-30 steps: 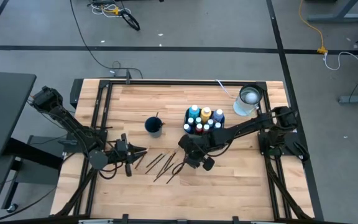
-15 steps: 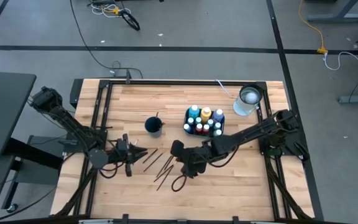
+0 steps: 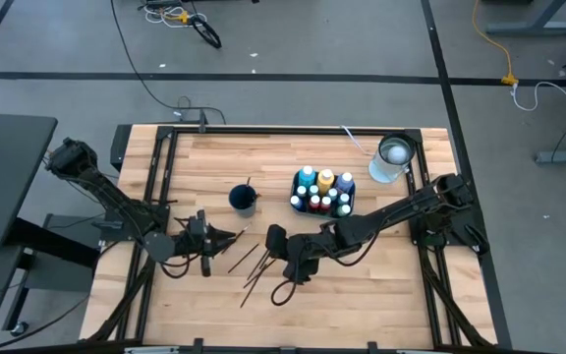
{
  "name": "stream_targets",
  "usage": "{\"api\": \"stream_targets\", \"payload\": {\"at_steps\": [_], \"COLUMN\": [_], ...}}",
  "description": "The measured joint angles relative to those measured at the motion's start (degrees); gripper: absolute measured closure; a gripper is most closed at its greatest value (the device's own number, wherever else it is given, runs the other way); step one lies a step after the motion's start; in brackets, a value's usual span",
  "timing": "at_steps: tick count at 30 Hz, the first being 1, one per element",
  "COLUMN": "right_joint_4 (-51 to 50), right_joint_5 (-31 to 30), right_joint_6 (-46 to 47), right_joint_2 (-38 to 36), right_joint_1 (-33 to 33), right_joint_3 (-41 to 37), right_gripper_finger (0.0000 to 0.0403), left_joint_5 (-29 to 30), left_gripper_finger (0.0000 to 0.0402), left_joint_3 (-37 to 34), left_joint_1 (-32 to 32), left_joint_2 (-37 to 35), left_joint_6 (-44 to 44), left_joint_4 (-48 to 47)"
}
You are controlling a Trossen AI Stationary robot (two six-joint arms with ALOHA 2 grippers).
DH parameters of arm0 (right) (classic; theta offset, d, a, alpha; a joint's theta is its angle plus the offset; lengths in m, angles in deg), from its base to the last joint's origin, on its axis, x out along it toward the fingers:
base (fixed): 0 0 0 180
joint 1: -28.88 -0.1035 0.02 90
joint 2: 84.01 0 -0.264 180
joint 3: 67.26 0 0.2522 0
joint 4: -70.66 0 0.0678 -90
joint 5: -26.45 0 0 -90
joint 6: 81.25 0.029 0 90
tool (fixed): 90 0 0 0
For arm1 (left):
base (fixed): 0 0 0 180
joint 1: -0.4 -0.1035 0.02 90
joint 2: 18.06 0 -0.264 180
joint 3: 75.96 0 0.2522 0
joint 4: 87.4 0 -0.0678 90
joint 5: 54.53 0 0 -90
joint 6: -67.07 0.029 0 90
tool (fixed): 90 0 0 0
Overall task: Pick & Place Paint Supplies
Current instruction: Put the gold paintbrush into the blue cup
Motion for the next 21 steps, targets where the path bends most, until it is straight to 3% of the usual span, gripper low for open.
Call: {"api": "stream_targets", "payload": {"at_steps": [12,21], "right_joint_4": [0.6,11.1], "right_joint_5": [0.1,0.1], "right_joint_6": [-0.4,-10.9], "right_joint_2": [0.0,-0.1], "right_joint_1": [0.0,0.0], "right_joint_3": [0.0,0.0], "right_gripper_finger": [0.0403,0.0403], "left_joint_5": [0.0,-0.1], "left_gripper_finger": [0.0276,0.0271], "left_joint_3": [0.0,0.0], "left_joint_1": [-0.2,-0.2], "left_joint_2": [0.0,0.0], "left_joint_6": [-1.1,-9.0], "left_joint_4": [0.0,0.0]}}
